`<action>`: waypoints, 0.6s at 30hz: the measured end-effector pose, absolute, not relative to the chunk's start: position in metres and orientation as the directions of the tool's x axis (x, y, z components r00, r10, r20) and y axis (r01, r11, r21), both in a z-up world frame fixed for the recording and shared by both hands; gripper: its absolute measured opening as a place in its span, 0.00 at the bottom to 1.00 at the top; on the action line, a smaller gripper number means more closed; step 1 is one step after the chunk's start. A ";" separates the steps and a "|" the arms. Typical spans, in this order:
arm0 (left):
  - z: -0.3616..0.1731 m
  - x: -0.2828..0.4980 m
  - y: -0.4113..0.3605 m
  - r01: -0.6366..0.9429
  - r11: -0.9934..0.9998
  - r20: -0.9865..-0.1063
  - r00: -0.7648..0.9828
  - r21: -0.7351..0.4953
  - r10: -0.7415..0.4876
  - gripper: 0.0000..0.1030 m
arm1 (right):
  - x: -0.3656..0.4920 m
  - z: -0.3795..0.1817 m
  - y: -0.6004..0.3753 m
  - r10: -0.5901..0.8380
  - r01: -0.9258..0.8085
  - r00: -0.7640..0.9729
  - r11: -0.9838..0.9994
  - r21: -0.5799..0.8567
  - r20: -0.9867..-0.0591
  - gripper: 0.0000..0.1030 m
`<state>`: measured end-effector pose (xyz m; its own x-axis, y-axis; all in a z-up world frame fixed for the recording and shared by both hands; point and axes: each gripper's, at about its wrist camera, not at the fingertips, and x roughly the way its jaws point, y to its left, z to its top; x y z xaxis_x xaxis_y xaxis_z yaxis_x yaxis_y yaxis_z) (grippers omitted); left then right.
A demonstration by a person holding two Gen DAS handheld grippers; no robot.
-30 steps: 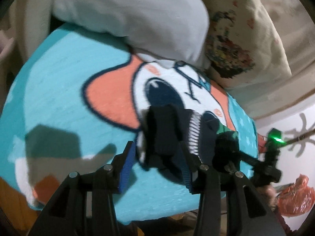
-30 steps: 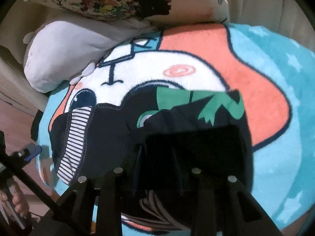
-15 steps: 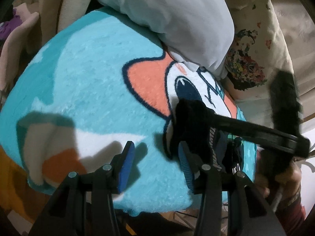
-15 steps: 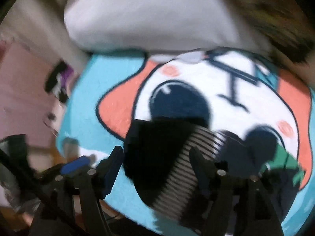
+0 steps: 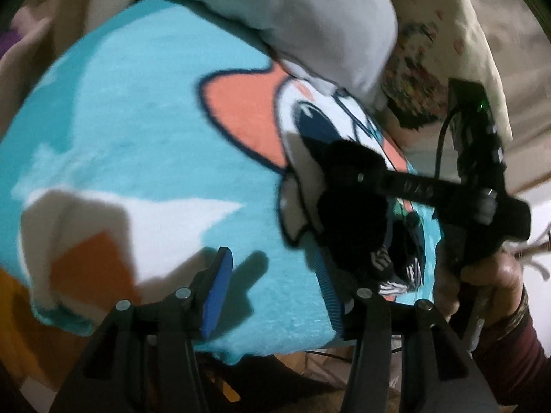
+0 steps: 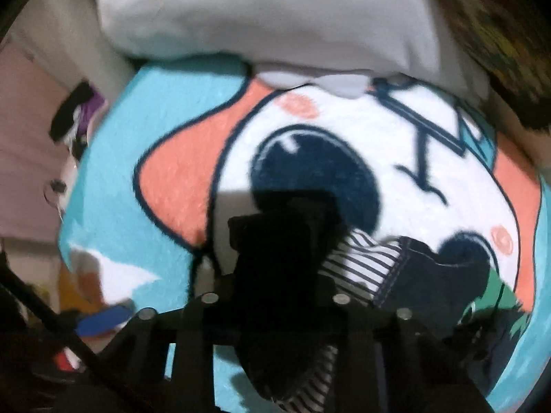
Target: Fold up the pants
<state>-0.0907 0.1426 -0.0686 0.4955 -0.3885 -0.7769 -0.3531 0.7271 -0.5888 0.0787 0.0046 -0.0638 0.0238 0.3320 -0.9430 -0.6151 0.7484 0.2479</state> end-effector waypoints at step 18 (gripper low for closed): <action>-0.030 -0.009 0.030 -0.043 0.785 -0.711 0.455 -0.619 -0.536 0.10 | 0.105 -0.012 -0.090 0.614 -0.427 0.043 0.724 0.541 -0.788 0.26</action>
